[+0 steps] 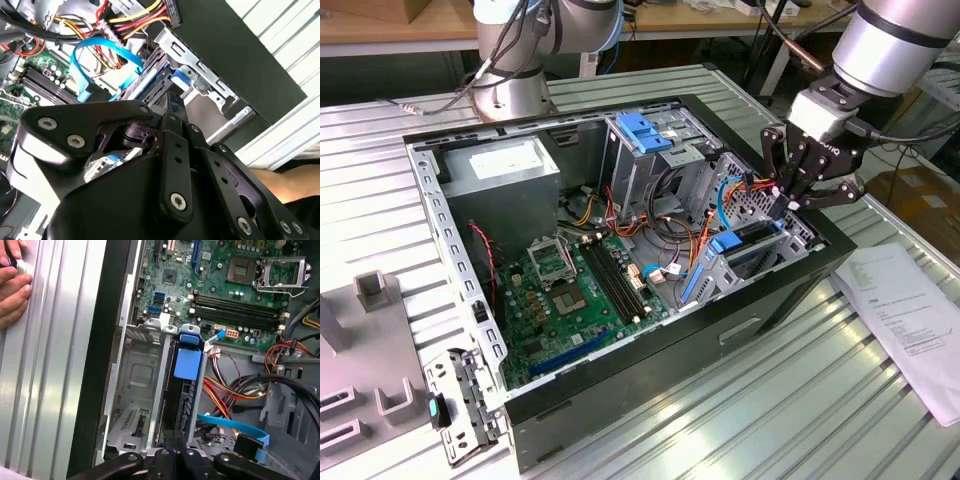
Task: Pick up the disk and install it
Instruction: 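Insert the first disk wire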
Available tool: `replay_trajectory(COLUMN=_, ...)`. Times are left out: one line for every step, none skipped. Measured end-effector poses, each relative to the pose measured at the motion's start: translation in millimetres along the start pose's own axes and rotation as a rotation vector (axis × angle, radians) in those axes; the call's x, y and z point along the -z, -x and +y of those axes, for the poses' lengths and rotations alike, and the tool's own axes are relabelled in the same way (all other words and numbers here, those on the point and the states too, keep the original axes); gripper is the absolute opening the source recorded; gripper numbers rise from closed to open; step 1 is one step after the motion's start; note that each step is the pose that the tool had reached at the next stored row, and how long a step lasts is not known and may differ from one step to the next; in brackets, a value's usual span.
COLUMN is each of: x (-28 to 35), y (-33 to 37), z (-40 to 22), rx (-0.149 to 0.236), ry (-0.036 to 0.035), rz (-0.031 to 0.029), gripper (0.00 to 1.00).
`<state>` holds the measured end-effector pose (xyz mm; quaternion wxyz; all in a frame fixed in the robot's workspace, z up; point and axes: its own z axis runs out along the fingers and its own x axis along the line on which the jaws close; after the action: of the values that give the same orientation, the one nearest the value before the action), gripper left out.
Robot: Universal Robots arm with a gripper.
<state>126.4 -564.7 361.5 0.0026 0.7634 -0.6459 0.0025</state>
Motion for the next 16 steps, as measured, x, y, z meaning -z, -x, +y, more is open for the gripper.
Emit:
replay_trajectory(x=4.6, y=0.3, z=-0.3, rx=0.003, ry=0.0023, rz=-0.0006, gripper=0.11)
replay_trajectory(x=8.0, y=0.5, z=-0.4, rx=0.004, ry=0.0033, rz=-0.0005, gripper=0.11)
replay_trajectory(x=13.1, y=1.0, z=-0.6, rx=0.006, ry=0.0054, rz=-0.0008, gripper=0.11)
replay_trajectory(x=15.4, y=1.4, z=-1.0, rx=0.008, ry=0.0071, rz=-0.0013, gripper=0.11)
replay_trajectory(x=15.6, y=1.7, z=-1.2, rx=0.011, ry=0.0077, rz=-0.0014, gripper=0.11)
replay_trajectory(x=15.6, y=1.7, z=-1.8, rx=0.018, ry=0.0079, rz=-0.0014, gripper=0.11)
replay_trajectory(x=15.7, y=1.7, z=-2.2, rx=0.043, ry=0.0079, rz=-0.001, gripper=0.11)
replay_trajectory(x=15.5, y=1.7, z=-2.2, rx=0.078, ry=0.0077, rz=-0.0007, gripper=0.11)
replay_trajectory(x=15.1, y=1.7, z=-2.3, rx=0.116, ry=0.0074, rz=-0.0006, gripper=0.11)
replay_trajectory(x=14.6, y=1.7, z=-2.4, rx=0.16, ry=0.0069, rz=-0.0003, gripper=0.11)
replay_trajectory(x=14.2, y=1.7, z=-2.5, rx=0.177, ry=0.0044, rz=0.0003, gripper=0.11)
replay_trajectory(x=14.0, y=1.8, z=-2.7, rx=0.182, ry=0.0004, rz=0.0013, gripper=0.11)
replay_trajectory(x=14.0, y=2.4, z=-3.3, rx=0.186, ry=-0.0043, rz=0.0027, gripper=0.11)
replay_trajectory(x=14.0, y=3.3, z=-4.2, rx=0.187, ry=-0.0063, rz=0.0032, gripper=0.11)
replay_trajectory(x=14.0, y=5.6, z=-6.2, rx=0.188, ry=-0.0073, rz=0.0037, gripper=0.11)
replay_trajectory(x=14.0, y=6.7, z=-7.6, rx=0.19, ry=-0.0074, rz=0.0039, gripper=0.11)
